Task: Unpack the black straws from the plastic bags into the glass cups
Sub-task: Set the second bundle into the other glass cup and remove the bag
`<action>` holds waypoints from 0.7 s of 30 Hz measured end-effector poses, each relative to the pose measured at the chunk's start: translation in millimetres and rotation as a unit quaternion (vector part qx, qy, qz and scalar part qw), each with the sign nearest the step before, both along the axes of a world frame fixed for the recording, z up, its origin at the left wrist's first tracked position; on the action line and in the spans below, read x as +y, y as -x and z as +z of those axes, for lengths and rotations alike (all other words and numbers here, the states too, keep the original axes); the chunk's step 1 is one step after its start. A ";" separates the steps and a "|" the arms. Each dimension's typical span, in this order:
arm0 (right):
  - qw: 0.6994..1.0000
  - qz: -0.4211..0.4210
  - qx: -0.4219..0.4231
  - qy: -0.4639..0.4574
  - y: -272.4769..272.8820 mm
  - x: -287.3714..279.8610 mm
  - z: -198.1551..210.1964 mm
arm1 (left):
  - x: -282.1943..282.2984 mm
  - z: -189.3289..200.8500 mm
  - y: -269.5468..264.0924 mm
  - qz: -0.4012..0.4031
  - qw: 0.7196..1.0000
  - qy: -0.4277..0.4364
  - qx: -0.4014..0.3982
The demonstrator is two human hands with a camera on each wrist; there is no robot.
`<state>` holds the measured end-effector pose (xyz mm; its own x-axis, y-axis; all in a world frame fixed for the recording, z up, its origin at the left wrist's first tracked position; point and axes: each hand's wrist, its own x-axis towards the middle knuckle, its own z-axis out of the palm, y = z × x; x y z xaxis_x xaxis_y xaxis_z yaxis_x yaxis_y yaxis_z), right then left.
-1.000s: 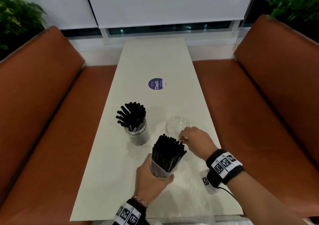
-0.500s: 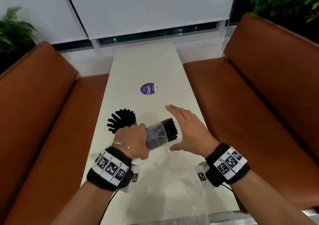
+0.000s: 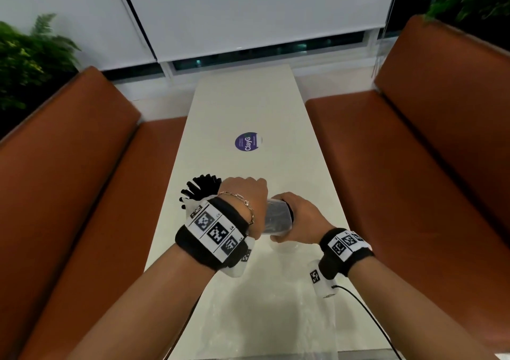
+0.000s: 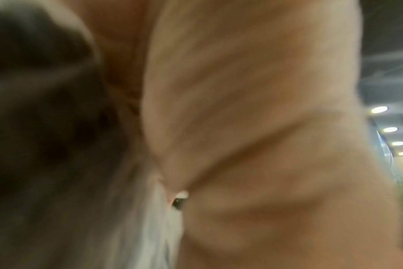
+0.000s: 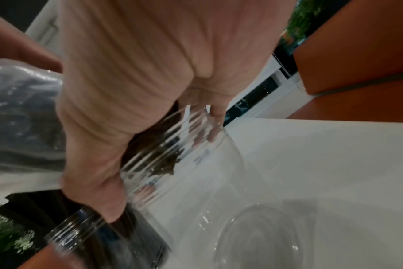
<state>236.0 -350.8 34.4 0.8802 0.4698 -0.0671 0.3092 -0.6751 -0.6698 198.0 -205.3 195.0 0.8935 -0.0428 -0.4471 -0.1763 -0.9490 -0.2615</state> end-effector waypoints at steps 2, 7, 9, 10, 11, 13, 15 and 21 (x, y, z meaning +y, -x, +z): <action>1.000 -0.005 0.004 -0.007 0.3 0.2 -3.5 | 7.3 11.0 3.0 0.007 1.000 0.016 -0.005; 0.999 -0.020 0.021 -0.031 1.4 -0.8 -3.9 | 43.7 49.7 19.3 0.082 0.989 0.106 -0.064; 0.999 -0.025 0.028 -0.036 2.8 -0.3 -3.5 | 60.0 60.5 26.0 0.124 0.974 0.172 -0.083; 0.998 -0.029 0.031 -0.037 3.1 0.3 -3.6 | 67.4 62.3 27.6 0.136 0.961 0.220 -0.100; 0.998 -0.036 0.036 -0.039 3.1 1.0 -4.9 | 72.7 62.0 28.8 0.148 0.939 0.285 -0.126; 0.995 -0.053 0.059 -0.055 3.0 0.9 -8.3 | 73.0 53.0 26.3 0.186 0.852 0.447 -0.200; 0.990 -0.072 0.088 -0.080 3.3 0.2 -10.5 | 57.8 37.7 19.6 0.210 0.763 0.551 -0.265; 0.971 -0.099 0.129 -0.174 10.0 -3.0 -11.0 | 5.0 -6.5 -5.3 0.006 0.800 0.406 -0.442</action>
<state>226.0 -353.8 23.3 0.9305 0.3273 -0.1646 -0.0113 -0.4235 -0.9058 203.4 -200.4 188.5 0.8478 0.0124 0.5302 -0.2531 -0.8690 0.4251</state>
